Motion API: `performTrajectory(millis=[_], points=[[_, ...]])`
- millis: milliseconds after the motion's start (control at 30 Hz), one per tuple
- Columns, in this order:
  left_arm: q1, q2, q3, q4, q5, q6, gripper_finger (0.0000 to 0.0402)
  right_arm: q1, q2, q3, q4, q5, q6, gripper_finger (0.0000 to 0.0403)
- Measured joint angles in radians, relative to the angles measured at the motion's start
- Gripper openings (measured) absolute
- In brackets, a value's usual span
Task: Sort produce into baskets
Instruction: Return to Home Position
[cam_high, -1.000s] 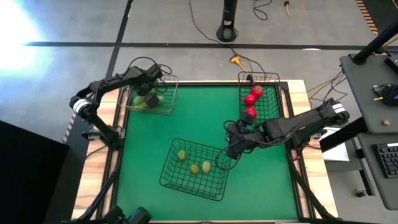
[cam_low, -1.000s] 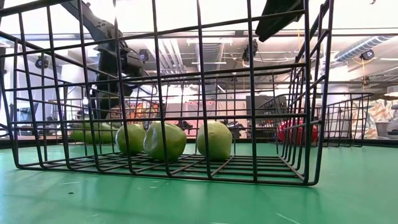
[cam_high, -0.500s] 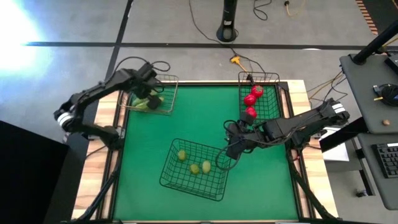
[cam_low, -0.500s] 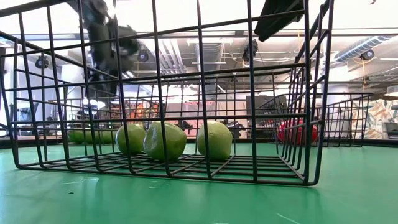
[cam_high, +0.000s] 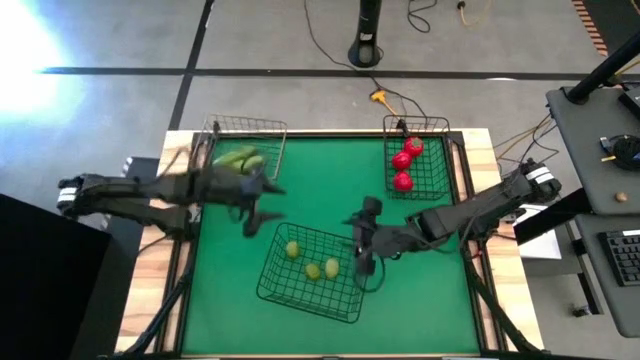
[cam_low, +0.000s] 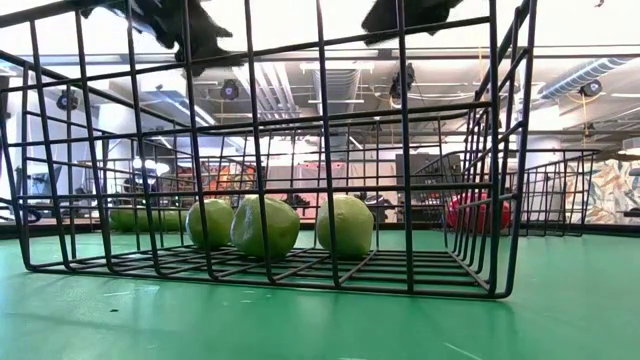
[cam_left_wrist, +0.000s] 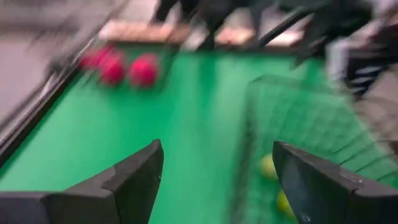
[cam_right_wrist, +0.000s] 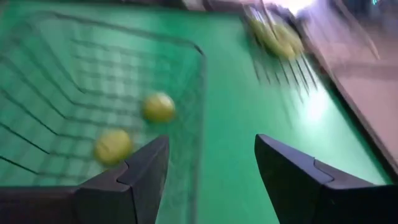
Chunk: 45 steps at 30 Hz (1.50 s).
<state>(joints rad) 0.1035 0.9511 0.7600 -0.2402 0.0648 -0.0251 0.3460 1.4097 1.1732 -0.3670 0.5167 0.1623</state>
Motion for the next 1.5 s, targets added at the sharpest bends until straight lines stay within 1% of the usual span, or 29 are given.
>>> performTrajectory(millis=[33, 100, 167, 233, 300, 367, 433, 567, 633, 700, 833, 933, 967, 1033, 1100, 1167, 1267, 1400, 1500], points=[[-0.05, -0.015, -0.05, 0.097, -0.015, 0.007, 0.0283, 0.009, 0.0, -0.034, 0.093, -0.001, -0.054, 0.0228], [-0.141, -0.035, -0.14, 0.277, -0.078, 0.008, 0.0283, 0.019, 0.0, -0.116, 0.279, -0.003, -0.146, 0.0228], [-0.208, -0.038, -0.214, 0.418, -0.149, 0.009, 0.0283, 0.02, 0.001, -0.204, 0.426, -0.016, -0.185, 0.0228], [-0.251, -0.038, -0.266, 0.482, -0.195, 0.008, 0.0283, 0.009, 0.002, -0.273, 0.52, -0.038, -0.186, 0.0228], [-0.266, -0.038, -0.295, 0.502, -0.204, 0.005, 0.0283, -0.001, -0.001, -0.321, 0.587, -0.046, -0.175, 0.0228], [-0.267, -0.038, -0.316, 0.499, -0.204, -0.004, 0.0283, -0.006, -0.014, -0.342, 0.633, -0.046, -0.171, 0.0228], [-0.264, -0.038, -0.326, 0.499, -0.203, -0.013, 0.0283, -0.006, -0.049, -0.345, 0.647, -0.049, -0.207, 0.0228], [-0.26, -0.039, -0.337, 0.512, -0.204, -0.003, 0.0276, -0.004, -0.158, -0.372, 0.655, -0.07, -0.269, 0.0228], [-0.257, -0.027, -0.356, 0.555, -0.212, 0.004, 0.0268, -0.007, -0.218, -0.415, 0.655, -0.106, -0.271, 0.0228], [-0.254, 0.006, -0.387, 0.643, -0.213, 0.005, 0.0258, -0.013, -0.27, -0.477, 0.657, -0.136, -0.249, 0.0228], [-0.251, 0.086, -0.441, 0.811, -0.212, 0.014, 0.023, -0.013, -0.33, -0.613, 0.722, -0.152, -0.167, 0.0228], [-0.217, 0.096, -0.442, 0.792, -0.208, 0.046, 0.0204, -0.012, -0.402, -0.664, 0.728, -0.158, -0.158, 0.0228], [-0.195, 0.083, -0.429, 0.745, -0.209, 0.051, 0.0195, -0.012, -0.441, -0.671, 0.706, -0.158, -0.163, 0.0228], [-0.151, 0.023, -0.394, 0.596, -0.21, 0.052, 0.0173, -0.012, -0.529, -0.671, 0.64, -0.153, -0.175, 0.0228], [-0.113, -0.048, -0.36, 0.46, -0.213, 0.051, 0.0152, -0.012, -0.633, -0.668, 0.532, -0.151, -0.18, 0.0228], [-0.095, -0.126, -0.367, 0.419, -0.194, 0.056, 0.0131, -0.012, -0.731, -0.665, 0.438, -0.15, -0.17, 0.0228], [-0.091, -0.226, -0.43, 0.561, -0.125, 0.095, 0.0102, -0.012, -0.885, -0.713, 0.386, -0.155, -0.162, 0.0228], [-0.09, -0.333, -0.59, 0.736, -0.122, 0.092, 0.0076, -0.012, -1.063, -0.865, 0.478, -0.157, -0.179, 0.0228], [-0.09, -0.423, -0.702, 0.808, -0.139, 0.019, 0.0065, -0.013, -1.183, -1.008, 0.571, -0.157, -0.147, 0.0228]])
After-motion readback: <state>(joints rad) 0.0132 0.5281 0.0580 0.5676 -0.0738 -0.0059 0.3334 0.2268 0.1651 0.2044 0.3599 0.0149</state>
